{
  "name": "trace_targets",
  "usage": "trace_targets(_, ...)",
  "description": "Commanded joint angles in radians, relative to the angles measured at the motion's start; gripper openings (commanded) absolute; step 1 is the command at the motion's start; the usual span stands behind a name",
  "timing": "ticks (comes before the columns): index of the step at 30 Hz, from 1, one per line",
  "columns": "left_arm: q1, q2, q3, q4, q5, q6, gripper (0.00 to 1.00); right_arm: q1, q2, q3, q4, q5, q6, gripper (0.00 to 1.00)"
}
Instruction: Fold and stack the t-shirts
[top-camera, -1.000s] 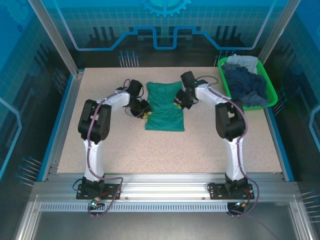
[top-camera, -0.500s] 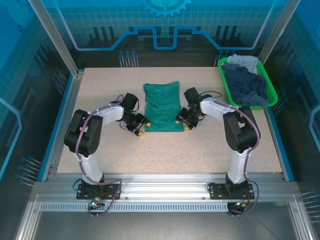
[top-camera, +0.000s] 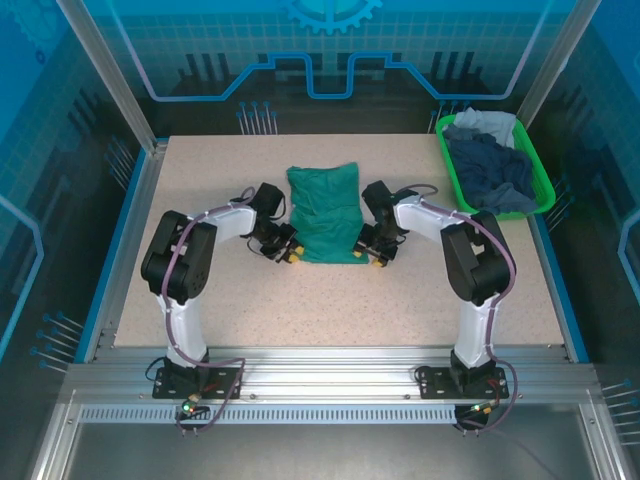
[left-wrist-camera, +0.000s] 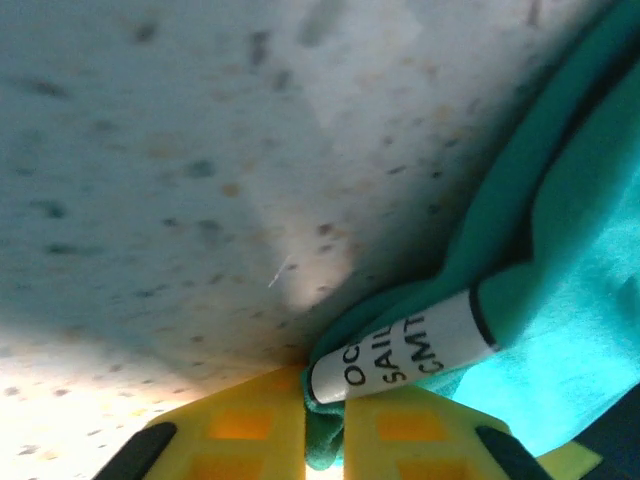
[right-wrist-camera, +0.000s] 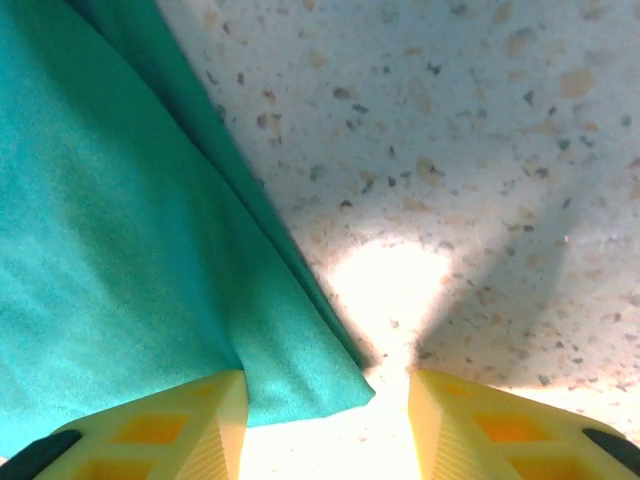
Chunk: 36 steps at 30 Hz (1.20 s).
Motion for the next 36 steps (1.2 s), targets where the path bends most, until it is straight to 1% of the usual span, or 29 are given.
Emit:
trace_targets(1,-0.016,0.035,0.020,0.094,-0.024,-0.006,0.11,0.013,0.000,-0.006,-0.012,-0.003,-0.017,0.47)
trace_targets(4,-0.016,0.026,0.021,0.090,-0.034,0.005,0.05,0.024,0.069,0.041,0.008,-0.018,-0.016,0.42)
trace_targets(6,-0.016,0.015,0.027,0.083,-0.044,0.016,0.00,0.023,0.114,0.066,0.009,-0.037,0.006,0.32)
trace_targets(7,-0.016,0.010,0.028,0.083,-0.047,0.020,0.00,0.021,0.120,0.068,0.018,-0.039,0.017,0.28)
trace_targets(9,-0.014,-0.010,0.037,0.078,-0.050,0.031,0.00,0.015,0.113,0.069,0.041,-0.042,0.049,0.17)
trace_targets(11,-0.013,-0.038,0.056,0.059,-0.062,0.050,0.00,0.008,0.073,0.069,0.080,-0.038,0.066,0.08)
trace_targets(14,0.005,-0.081,0.103,0.034,-0.056,0.068,0.00,-0.003,0.018,0.141,0.070,-0.017,0.065,0.00)
trace_targets(17,0.038,-0.111,0.182,0.022,-0.037,0.070,0.00,-0.033,0.005,0.246,0.017,-0.023,0.076,0.00)
trace_targets(21,0.069,-0.138,0.334,-0.049,-0.031,0.106,0.00,-0.071,-0.014,0.375,-0.041,-0.020,0.083,0.00)
trace_targets(23,0.073,-0.173,0.360,-0.074,-0.032,0.122,0.00,-0.075,-0.034,0.403,-0.067,-0.018,0.082,0.00)
trace_targets(26,0.073,-0.272,0.278,-0.062,-0.041,0.136,0.00,-0.069,-0.093,0.363,-0.070,-0.016,0.086,0.00)
trace_targets(28,0.070,-0.342,0.156,-0.028,-0.028,0.125,0.00,-0.057,-0.137,0.286,-0.054,-0.032,0.096,0.00)
trace_targets(31,0.052,-0.416,-0.061,0.027,0.021,0.097,0.00,-0.028,-0.189,0.151,-0.018,-0.065,0.105,0.00)
trace_targets(33,0.035,-0.453,-0.195,0.065,0.049,0.072,0.00,-0.001,-0.204,0.073,-0.002,-0.090,0.107,0.00)
trace_targets(36,0.010,-0.494,-0.334,0.079,0.054,0.059,0.00,0.040,-0.204,-0.014,0.013,-0.117,0.104,0.00)
